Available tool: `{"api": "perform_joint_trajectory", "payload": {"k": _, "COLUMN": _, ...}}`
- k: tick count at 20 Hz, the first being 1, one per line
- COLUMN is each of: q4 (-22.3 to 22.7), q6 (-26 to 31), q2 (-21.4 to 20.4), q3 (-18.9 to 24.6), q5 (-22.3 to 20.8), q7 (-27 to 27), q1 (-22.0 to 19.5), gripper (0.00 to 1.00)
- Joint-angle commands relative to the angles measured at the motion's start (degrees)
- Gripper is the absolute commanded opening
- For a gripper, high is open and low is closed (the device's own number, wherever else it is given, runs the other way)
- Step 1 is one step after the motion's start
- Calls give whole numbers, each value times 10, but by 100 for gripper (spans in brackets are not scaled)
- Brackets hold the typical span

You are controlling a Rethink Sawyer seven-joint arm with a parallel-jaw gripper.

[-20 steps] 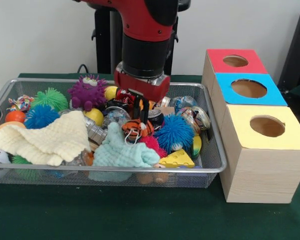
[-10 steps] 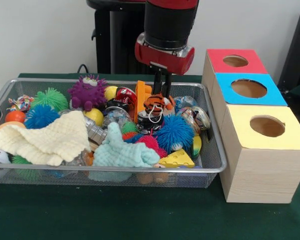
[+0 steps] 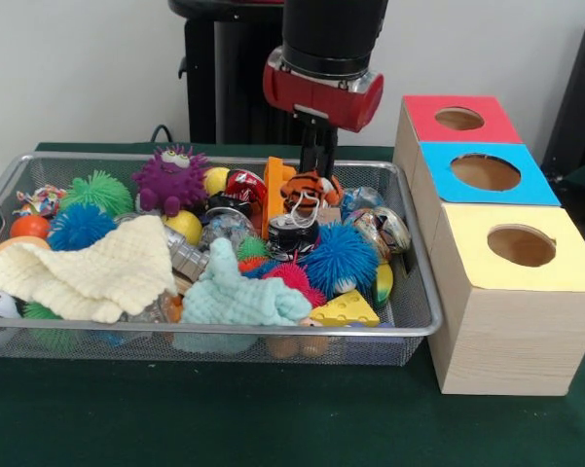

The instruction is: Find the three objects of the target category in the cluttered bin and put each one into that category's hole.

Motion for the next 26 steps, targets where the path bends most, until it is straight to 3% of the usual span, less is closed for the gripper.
{"api": "perform_joint_trajectory", "payload": {"k": 1, "q4": 34, "q6": 42, "q2": -21, "q3": 22, "q5": 11, "q7": 62, "q1": 6, "gripper": 0}}
{"api": "perform_joint_trajectory", "payload": {"k": 13, "q4": 84, "q6": 73, "q2": -81, "q3": -14, "q5": 34, "q7": 126, "q1": 72, "gripper": 0}}
{"api": "perform_joint_trajectory", "payload": {"k": 26, "q4": 102, "q6": 88, "q2": -97, "q3": -58, "q5": 81, "q7": 170, "q1": 145, "gripper": 0}}
